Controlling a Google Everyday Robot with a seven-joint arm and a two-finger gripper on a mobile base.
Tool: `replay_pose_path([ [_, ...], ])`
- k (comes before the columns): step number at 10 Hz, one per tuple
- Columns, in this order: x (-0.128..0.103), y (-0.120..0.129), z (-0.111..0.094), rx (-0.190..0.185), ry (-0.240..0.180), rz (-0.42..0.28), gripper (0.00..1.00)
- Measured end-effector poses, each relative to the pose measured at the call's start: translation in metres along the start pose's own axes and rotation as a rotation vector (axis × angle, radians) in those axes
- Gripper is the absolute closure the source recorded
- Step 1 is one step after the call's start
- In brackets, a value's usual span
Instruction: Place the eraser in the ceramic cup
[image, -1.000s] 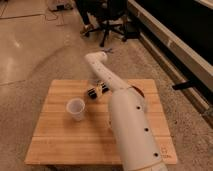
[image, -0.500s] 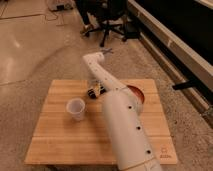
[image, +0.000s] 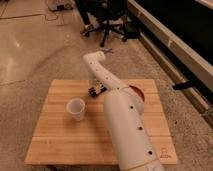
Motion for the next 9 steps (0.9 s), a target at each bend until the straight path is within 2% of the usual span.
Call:
replay_pose_path([
  [1,0.004,0.002,-0.007,0.008,0.002,0.004,1.0],
  [3,0.012,0.01,-0.033,0.035,-0.002,0.014,1.0],
  [5,0.014,0.024,-0.061,0.048,-0.034,0.023,1.0],
  [7,-0.005,0.046,-0.097,0.044,-0.118,0.012,1.0],
  [9,-0.038,0.068,-0.131,0.029,-0.213,-0.02,1.0],
])
